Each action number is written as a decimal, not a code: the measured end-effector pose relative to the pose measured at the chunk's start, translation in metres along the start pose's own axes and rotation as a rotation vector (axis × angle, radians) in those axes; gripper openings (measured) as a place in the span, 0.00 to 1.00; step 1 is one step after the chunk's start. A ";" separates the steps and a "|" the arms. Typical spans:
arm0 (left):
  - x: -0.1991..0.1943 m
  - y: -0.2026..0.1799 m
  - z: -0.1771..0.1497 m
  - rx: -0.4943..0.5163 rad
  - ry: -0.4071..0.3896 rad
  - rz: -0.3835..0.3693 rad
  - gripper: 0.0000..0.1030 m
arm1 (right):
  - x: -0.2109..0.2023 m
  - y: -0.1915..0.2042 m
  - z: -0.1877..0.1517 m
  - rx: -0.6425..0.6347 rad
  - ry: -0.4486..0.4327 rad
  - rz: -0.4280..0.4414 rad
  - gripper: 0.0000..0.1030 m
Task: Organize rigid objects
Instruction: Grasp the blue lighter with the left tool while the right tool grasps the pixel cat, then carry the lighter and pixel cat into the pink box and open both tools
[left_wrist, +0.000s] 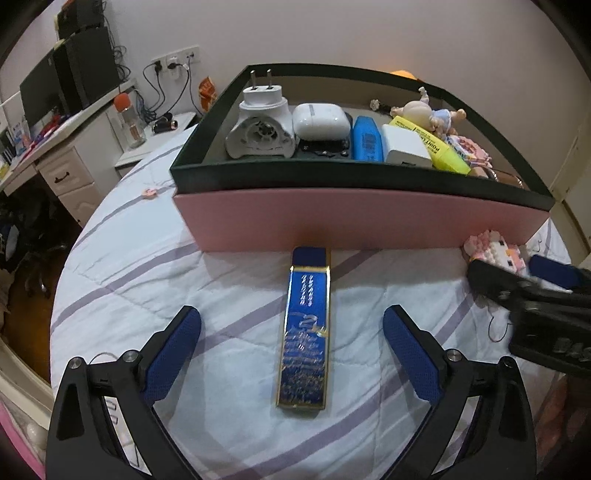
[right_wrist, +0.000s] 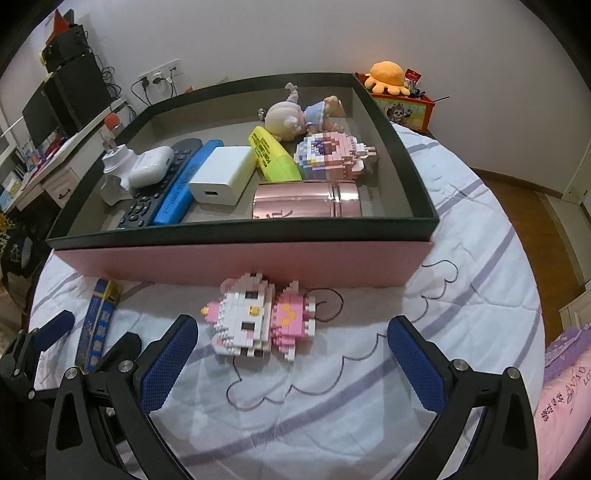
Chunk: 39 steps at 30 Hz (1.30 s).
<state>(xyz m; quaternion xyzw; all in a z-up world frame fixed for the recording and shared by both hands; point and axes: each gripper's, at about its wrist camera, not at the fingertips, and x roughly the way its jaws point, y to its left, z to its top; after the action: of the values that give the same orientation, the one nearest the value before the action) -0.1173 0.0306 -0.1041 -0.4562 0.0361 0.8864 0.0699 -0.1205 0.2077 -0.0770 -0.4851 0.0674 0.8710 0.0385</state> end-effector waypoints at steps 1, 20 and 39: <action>0.001 -0.001 0.001 0.003 0.000 -0.003 0.94 | 0.003 0.002 0.000 -0.008 0.009 -0.008 0.95; -0.012 0.020 -0.001 -0.035 -0.060 -0.094 0.20 | -0.007 0.001 -0.010 -0.018 -0.057 0.023 0.59; -0.080 0.019 -0.010 -0.037 -0.125 -0.123 0.20 | -0.065 -0.021 -0.022 0.023 -0.084 0.158 0.59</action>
<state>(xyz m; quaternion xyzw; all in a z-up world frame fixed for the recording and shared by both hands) -0.0664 0.0032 -0.0444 -0.4024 -0.0130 0.9077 0.1181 -0.0654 0.2247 -0.0352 -0.4408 0.1137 0.8901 -0.0219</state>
